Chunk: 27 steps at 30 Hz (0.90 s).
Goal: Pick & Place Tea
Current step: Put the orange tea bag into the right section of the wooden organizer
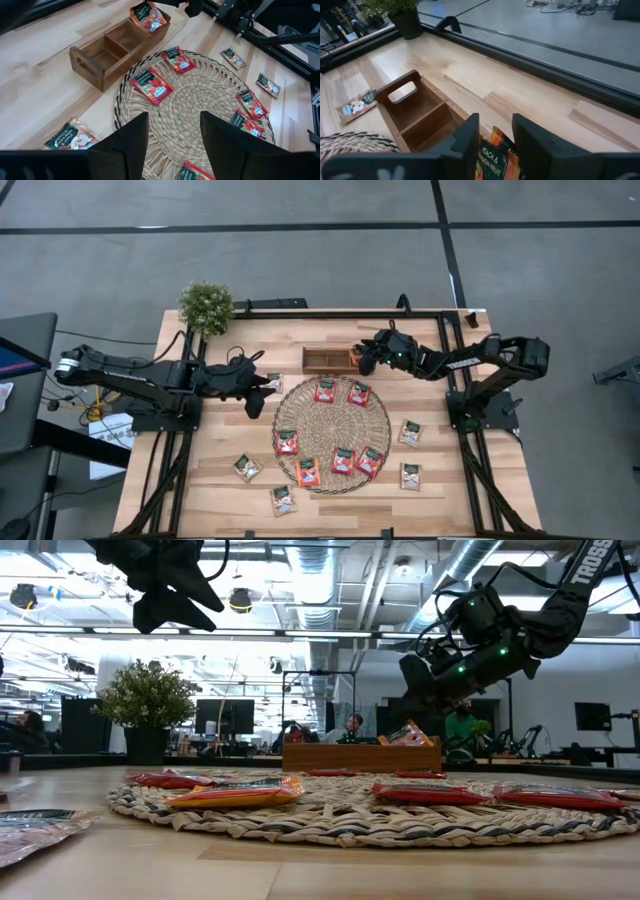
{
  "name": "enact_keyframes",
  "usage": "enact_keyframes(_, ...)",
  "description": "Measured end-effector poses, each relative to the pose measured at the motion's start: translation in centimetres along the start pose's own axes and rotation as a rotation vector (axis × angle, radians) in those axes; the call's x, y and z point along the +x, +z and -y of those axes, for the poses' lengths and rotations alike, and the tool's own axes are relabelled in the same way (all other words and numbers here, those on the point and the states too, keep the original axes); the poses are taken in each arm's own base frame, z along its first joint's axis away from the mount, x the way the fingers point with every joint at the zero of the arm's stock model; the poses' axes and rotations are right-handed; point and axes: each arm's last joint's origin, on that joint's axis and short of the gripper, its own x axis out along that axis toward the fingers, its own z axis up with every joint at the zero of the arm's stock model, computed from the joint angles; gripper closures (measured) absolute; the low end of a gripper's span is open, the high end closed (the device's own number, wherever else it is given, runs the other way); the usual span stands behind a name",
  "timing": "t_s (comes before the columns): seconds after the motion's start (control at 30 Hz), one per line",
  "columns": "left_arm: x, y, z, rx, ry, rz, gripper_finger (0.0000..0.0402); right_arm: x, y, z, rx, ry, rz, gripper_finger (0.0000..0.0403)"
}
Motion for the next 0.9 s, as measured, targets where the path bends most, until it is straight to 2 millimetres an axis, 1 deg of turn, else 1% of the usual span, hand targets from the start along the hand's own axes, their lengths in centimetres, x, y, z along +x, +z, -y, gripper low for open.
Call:
enact_keyframes(0.17, 0.0, 0.0, 0.0, 0.0, 0.0, 0.0, 0.0231, 0.0, 0.0, 0.1, 0.01, -0.041, 0.012, 0.0334)
enact_keyframes(0.37, 0.0, 0.0, 0.0, -0.001, 0.0, 0.0, 0.0231, 0.0, 0.2, 0.1, 0.013, -0.047, 0.032, 0.0393)
enact_keyframes(0.4, 0.0, 0.0, 0.0, -0.001, 0.0, 0.0, 0.0231, 0.0, 0.2, 0.1, 0.013, -0.047, 0.032, 0.0397)
enact_keyframes(0.53, 0.0, 0.0, 0.0, -0.001, 0.0, 0.0, 0.0231, 0.0, 0.2, 0.1, 0.013, -0.047, 0.033, 0.0391)
enact_keyframes(0.67, 0.0, 0.0, 0.0, -0.001, 0.0, 0.0, 0.0231, -0.1, 0.4, 0.1, 0.015, -0.044, 0.041, 0.0399)
enact_keyframes(0.77, 0.0, 0.0, 0.0, 0.0, -0.001, 0.0, 0.0231, -0.6, 1.1, 0.0, 0.024, -0.033, 0.074, 0.0401)
enact_keyframes(0.9, 0.0, 0.0, 0.0, 0.005, -0.001, 0.0, 0.0231, -1.9, 2.5, -0.1, 0.024, 0.009, 0.104, 0.0399)
